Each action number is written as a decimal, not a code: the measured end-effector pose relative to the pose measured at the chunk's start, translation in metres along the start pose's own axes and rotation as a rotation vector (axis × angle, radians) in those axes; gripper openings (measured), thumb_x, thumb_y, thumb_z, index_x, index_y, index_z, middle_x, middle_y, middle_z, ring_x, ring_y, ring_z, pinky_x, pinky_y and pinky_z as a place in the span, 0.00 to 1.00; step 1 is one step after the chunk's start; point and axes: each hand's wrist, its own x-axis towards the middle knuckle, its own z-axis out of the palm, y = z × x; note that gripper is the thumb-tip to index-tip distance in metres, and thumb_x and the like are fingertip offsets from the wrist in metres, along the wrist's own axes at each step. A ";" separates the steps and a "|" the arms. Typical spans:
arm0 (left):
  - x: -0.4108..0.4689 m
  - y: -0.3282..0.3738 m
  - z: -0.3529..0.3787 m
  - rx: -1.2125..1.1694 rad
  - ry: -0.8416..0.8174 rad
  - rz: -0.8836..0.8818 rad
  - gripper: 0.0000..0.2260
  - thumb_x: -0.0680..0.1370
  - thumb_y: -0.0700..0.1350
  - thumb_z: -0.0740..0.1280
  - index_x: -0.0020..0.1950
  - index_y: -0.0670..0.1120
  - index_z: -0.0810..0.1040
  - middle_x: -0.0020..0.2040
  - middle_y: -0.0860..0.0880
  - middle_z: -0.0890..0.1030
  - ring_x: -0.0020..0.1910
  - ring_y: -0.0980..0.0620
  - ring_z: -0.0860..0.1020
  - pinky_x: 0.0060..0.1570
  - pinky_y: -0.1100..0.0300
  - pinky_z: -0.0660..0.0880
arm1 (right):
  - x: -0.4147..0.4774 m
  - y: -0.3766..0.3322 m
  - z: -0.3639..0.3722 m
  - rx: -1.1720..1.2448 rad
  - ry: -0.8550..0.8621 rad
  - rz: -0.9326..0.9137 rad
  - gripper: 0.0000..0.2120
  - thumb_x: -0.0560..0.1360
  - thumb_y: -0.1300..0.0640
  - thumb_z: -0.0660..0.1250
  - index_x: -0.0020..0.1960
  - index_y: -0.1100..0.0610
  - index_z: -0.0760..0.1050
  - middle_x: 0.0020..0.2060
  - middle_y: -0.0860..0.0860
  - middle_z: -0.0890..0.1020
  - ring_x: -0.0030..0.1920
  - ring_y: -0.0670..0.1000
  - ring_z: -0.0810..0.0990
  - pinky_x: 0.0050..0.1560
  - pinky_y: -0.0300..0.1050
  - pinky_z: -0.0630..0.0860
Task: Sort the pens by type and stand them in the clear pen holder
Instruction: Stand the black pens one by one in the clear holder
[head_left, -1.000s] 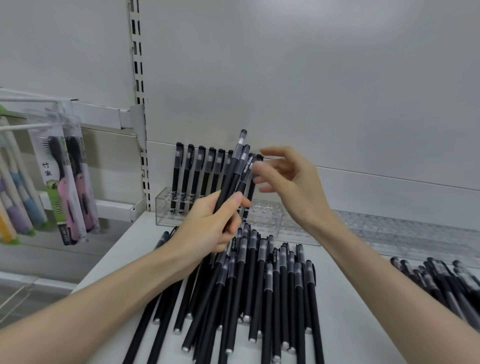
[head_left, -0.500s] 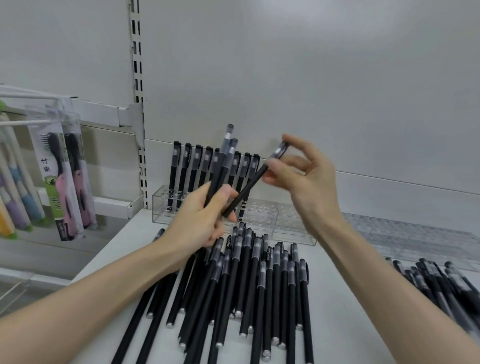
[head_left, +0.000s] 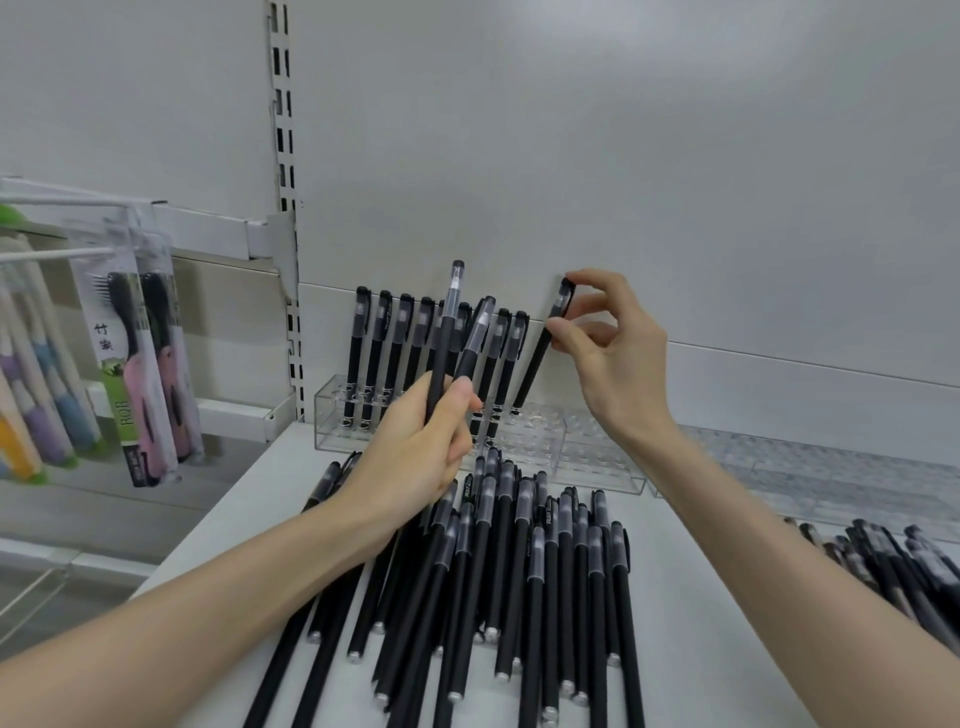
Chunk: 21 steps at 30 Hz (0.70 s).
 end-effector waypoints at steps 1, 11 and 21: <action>0.000 0.000 0.000 0.005 0.000 0.003 0.11 0.82 0.49 0.55 0.50 0.44 0.72 0.27 0.51 0.66 0.22 0.57 0.60 0.20 0.68 0.59 | -0.001 0.002 0.001 -0.020 -0.019 -0.002 0.16 0.73 0.65 0.70 0.56 0.49 0.74 0.39 0.46 0.78 0.40 0.54 0.82 0.48 0.54 0.80; 0.000 0.001 0.000 0.007 -0.029 0.004 0.11 0.82 0.49 0.56 0.51 0.45 0.74 0.28 0.51 0.67 0.21 0.58 0.61 0.20 0.68 0.59 | 0.000 0.012 0.000 -0.211 -0.160 -0.001 0.13 0.73 0.63 0.70 0.56 0.51 0.79 0.34 0.44 0.81 0.38 0.48 0.81 0.50 0.54 0.78; -0.003 0.002 0.004 0.035 -0.113 0.019 0.10 0.81 0.49 0.59 0.52 0.45 0.76 0.27 0.52 0.66 0.22 0.58 0.61 0.21 0.68 0.59 | -0.031 -0.025 -0.002 0.237 -0.220 0.193 0.14 0.74 0.55 0.70 0.58 0.56 0.75 0.40 0.52 0.85 0.42 0.48 0.84 0.46 0.46 0.81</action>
